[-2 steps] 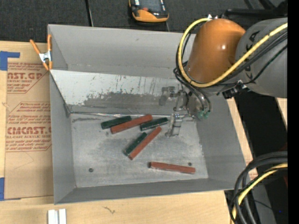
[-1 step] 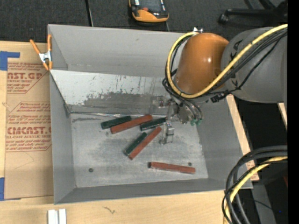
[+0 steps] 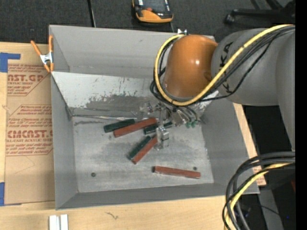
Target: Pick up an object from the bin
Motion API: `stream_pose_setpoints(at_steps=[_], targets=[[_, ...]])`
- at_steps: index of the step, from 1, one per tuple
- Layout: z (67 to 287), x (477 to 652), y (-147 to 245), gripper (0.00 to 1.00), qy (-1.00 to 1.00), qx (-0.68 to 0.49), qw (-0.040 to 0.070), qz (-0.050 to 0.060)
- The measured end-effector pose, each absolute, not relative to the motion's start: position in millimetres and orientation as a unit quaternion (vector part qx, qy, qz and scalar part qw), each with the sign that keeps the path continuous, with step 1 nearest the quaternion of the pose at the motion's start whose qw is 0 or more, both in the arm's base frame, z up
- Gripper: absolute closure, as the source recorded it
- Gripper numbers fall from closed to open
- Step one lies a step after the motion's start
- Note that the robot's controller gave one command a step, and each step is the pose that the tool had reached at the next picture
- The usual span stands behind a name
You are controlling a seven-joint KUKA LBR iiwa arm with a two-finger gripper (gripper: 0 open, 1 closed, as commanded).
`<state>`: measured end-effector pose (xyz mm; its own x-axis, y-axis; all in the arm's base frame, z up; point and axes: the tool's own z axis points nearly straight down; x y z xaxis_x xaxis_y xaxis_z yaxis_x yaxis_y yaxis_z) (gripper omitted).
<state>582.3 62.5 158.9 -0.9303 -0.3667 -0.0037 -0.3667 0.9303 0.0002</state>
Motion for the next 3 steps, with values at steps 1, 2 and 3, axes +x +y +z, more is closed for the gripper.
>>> stream_pose_setpoints(at_steps=[1, 2, 3], targets=[[121, 577.1, 52, 0.0, 0.978, -0.21, 0.0, 0.0], [92, 579.9, 50, 0.0, 0.94, -0.342, 0.001, 0.0], [72, 578.3, 52, 1.0, 0.955, -0.296, 0.001, 0.0]])
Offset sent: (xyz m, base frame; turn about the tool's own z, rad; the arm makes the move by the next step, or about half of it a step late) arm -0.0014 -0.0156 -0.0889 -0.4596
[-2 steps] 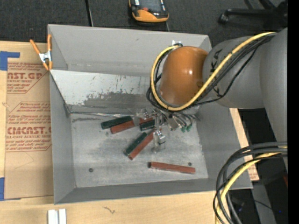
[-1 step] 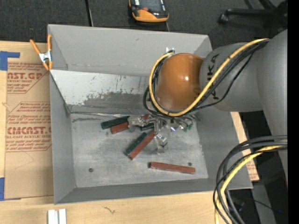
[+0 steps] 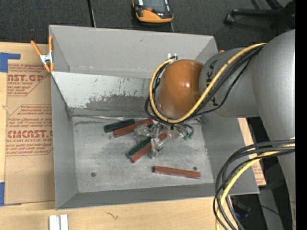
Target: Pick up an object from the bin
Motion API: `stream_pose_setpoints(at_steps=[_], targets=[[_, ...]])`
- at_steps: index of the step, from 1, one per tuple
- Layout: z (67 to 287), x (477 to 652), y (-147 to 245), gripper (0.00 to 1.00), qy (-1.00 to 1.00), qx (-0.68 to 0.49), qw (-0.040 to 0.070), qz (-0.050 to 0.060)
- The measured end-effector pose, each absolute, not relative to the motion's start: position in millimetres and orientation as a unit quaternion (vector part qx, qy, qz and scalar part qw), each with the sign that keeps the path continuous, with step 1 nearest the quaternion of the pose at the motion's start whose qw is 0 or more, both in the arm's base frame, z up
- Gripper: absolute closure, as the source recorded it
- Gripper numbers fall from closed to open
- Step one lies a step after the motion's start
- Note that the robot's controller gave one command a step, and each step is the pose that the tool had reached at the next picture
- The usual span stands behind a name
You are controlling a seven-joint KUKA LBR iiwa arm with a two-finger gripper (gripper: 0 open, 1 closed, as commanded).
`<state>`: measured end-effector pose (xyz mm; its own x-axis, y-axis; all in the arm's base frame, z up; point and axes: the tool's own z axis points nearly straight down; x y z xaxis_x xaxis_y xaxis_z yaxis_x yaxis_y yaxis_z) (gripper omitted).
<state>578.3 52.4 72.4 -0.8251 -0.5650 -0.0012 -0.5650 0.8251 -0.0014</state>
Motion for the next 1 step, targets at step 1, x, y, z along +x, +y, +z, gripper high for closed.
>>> stream_pose_setpoints(at_steps=[1], targets=[[72.5, 578.3, 52.4, 1.0, 0.955, -0.296, 0.001, 0.0]])
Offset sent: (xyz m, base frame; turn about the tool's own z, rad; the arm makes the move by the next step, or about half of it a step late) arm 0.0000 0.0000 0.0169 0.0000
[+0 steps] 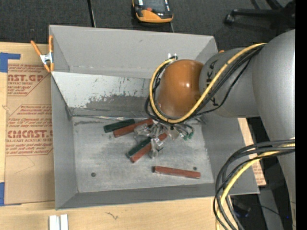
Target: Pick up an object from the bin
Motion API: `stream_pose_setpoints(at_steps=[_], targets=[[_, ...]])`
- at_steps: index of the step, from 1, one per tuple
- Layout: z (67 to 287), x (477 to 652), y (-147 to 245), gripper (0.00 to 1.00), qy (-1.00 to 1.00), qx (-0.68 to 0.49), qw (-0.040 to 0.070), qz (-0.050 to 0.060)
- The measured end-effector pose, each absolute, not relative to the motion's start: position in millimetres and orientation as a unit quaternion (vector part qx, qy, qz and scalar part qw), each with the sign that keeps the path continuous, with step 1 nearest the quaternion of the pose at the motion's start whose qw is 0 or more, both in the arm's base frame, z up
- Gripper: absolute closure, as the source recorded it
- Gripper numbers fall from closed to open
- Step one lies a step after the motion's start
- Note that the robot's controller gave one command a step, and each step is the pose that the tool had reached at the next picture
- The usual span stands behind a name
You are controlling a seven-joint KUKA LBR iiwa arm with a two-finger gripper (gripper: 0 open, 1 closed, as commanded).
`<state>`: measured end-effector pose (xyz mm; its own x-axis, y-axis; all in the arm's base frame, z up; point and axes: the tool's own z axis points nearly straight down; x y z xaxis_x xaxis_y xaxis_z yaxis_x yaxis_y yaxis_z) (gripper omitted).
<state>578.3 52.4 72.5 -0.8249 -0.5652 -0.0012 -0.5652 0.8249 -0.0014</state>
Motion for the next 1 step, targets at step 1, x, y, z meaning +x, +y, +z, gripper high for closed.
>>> stream_pose_setpoints(at_steps=[1], targets=[[74.0, 578.1, 52.4, 1.0, 0.955, -0.296, 0.001, 0.0]])
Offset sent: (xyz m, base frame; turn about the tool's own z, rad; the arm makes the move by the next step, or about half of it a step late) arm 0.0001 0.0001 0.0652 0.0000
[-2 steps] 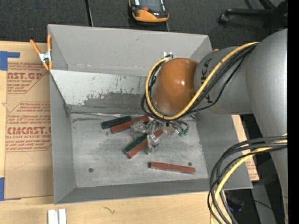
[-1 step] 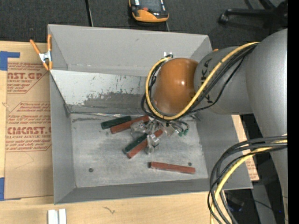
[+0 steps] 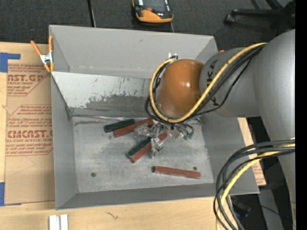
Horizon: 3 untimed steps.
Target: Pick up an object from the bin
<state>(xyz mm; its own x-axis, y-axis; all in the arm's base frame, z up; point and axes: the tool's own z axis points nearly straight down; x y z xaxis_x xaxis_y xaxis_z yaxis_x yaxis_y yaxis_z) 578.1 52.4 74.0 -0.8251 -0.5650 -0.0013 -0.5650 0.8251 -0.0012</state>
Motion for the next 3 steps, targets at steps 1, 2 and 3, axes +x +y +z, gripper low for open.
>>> stream_pose_setpoints(at_steps=[1, 2, 3], targets=[[81, 576.6, 53, 1.0, 0.955, -0.296, -0.001, 0.001], [99, 576.4, 53, 1.0, 0.955, -0.296, -0.001, 0.001], [111, 577.4, 54, 1.0, 0.955, -0.296, 0.001, 0.0]])
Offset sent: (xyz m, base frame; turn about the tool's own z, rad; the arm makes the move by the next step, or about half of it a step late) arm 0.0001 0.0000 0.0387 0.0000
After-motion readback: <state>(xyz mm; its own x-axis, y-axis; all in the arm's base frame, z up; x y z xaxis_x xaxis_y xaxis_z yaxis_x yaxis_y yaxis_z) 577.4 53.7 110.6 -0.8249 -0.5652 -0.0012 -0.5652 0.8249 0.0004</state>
